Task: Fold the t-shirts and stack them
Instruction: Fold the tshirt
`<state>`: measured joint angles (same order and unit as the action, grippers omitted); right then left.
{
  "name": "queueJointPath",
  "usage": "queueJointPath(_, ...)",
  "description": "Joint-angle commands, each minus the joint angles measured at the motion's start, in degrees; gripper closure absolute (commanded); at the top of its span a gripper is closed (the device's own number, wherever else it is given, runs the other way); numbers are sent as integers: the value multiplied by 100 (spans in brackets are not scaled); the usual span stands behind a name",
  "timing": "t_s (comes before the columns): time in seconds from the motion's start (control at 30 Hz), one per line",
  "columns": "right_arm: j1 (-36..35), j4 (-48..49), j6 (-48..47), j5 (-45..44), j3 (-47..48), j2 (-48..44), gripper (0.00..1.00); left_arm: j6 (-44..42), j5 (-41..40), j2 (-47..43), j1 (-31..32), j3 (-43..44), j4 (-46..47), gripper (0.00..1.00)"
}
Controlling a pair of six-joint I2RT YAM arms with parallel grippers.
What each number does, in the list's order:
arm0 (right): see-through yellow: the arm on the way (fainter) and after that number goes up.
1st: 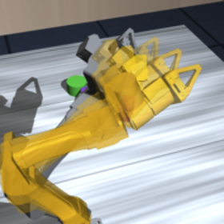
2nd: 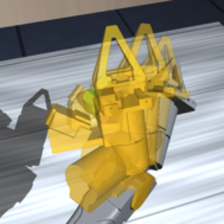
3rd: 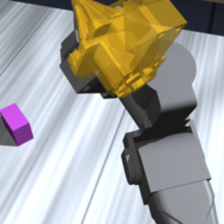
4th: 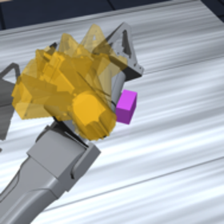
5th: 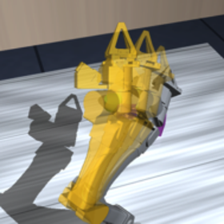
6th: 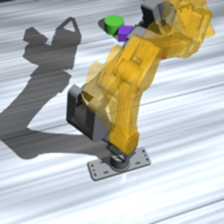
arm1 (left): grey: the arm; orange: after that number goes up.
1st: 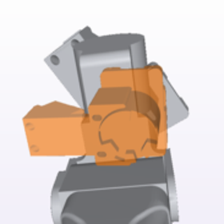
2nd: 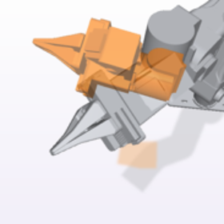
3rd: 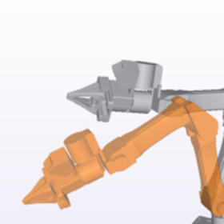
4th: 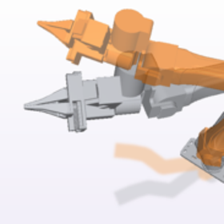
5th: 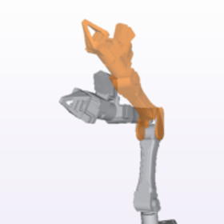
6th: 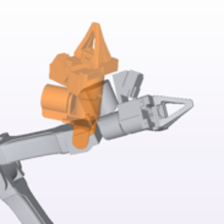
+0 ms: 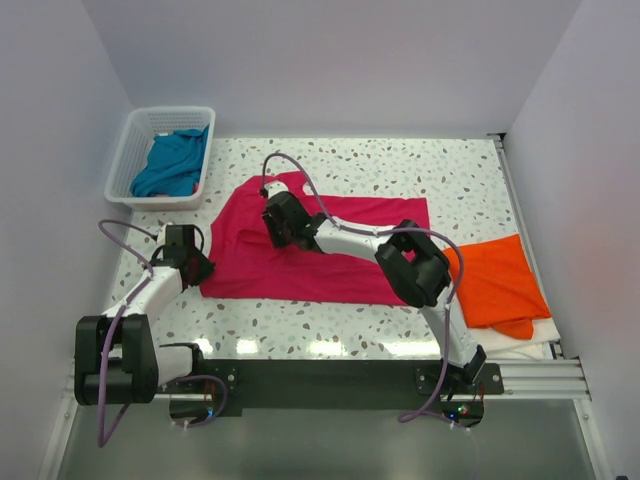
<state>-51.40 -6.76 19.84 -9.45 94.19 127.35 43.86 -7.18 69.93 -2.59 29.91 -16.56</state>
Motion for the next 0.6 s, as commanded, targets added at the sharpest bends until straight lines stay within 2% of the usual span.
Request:
queueJointPath(0.0, -81, 263, -24, 40, -120, -526, 74, -88, 50, -111, -49, 191, 21, 83)
queueJointPath(0.3, -274, 597, 64, 101, -446, -905, 73, -79, 76, -76, -57, 191, 56, 83)
queueJointPath(0.57, -573, 588, 20, 251, -182, -589, 73, -79, 85, -59, -57, 190, 74, 84)
